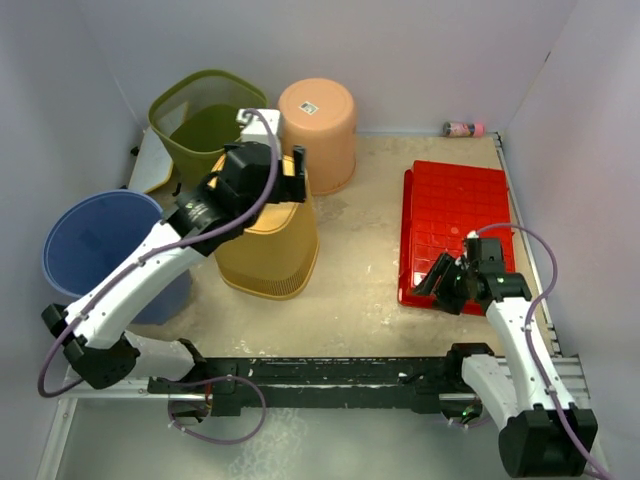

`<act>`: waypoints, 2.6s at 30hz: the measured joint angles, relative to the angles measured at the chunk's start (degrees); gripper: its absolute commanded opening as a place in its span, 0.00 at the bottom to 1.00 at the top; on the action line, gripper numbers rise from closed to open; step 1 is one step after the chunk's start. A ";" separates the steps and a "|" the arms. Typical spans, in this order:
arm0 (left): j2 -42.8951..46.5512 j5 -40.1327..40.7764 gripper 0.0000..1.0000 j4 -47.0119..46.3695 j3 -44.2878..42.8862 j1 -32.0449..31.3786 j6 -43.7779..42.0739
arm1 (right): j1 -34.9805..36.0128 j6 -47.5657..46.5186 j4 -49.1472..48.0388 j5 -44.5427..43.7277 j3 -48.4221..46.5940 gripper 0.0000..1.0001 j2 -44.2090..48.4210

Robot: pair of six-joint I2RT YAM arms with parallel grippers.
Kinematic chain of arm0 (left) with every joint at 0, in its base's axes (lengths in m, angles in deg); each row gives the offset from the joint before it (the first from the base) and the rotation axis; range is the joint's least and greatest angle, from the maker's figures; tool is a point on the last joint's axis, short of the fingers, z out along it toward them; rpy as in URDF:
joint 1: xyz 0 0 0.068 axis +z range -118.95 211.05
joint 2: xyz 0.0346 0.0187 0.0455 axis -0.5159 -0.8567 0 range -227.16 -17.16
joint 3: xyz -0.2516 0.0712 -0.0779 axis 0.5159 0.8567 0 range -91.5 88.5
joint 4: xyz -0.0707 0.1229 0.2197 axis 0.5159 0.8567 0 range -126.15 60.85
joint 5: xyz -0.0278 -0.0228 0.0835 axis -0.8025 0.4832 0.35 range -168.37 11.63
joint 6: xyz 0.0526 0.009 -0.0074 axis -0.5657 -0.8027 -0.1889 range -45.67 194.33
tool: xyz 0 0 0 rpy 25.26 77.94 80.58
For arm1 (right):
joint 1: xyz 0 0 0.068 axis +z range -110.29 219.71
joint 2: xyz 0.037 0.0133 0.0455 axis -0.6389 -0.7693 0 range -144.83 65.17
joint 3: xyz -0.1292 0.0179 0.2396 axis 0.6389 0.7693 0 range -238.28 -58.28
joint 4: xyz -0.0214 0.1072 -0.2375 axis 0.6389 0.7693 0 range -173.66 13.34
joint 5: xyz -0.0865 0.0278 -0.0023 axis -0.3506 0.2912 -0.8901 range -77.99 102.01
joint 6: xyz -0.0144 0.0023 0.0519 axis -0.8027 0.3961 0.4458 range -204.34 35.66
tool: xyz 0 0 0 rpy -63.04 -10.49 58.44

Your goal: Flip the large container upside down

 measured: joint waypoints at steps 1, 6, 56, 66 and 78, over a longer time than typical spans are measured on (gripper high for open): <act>0.81 0.70 0.91 0.66 0.48 1.25 0.04 | 0.00 0.15 -0.13 -0.11 1.11 0.60 -0.20; 5.66 4.31 0.92 4.63 2.49 4.20 1.07 | 0.00 1.55 -4.85 -0.79 4.33 0.60 -5.97; -8.72 -38.14 0.91 -20.92 10.40 10.49 13.84 | -11.72 -6.54 -18.69 8.63 -22.93 0.60 -10.99; -1.33 -26.80 0.93 -9.90 7.21 10.54 4.96 | -10.51 -8.85 -19.74 19.28 -26.47 0.60 -8.37; 18.08 -43.23 0.91 -6.34 20.92 10.21 -0.83 | -7.13 -9.70 -27.69 30.51 -26.21 0.61 -6.80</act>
